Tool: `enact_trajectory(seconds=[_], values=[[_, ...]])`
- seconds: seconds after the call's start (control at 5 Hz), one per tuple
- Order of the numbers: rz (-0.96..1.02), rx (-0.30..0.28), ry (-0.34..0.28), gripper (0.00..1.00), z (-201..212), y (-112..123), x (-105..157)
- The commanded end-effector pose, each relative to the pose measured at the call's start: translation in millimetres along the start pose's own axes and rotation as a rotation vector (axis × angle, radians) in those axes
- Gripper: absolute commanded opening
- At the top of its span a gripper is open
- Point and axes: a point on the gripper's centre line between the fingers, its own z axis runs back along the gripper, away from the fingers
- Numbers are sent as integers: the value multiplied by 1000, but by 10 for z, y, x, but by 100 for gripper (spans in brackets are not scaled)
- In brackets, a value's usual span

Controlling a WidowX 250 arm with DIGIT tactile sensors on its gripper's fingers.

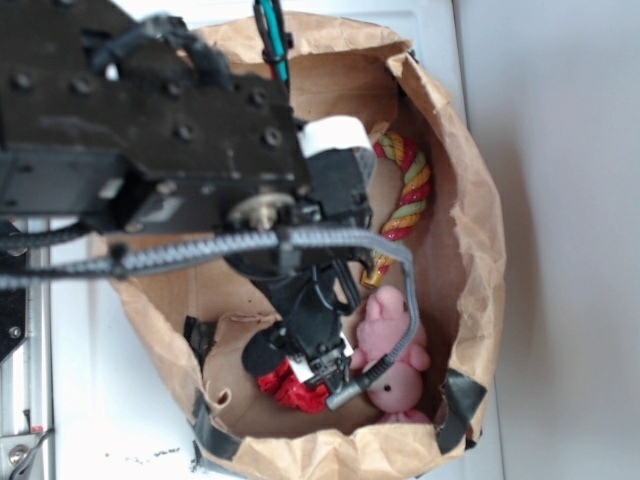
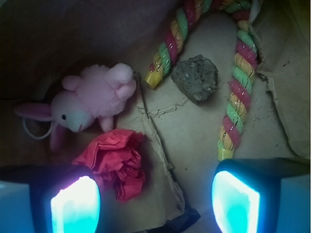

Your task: Grab the red paper.

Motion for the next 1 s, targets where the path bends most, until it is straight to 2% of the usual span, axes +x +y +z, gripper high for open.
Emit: enact_trajectory(seconds=[0.0,0.2,0.6,0.8], values=[[41,-4,-25,100,53,-8,199],[63,-25,-13,100,-275,-274,-139],[6,-2,4,100,-452,-477,-218],[16,-5,-1,100,-451,-459,-196]])
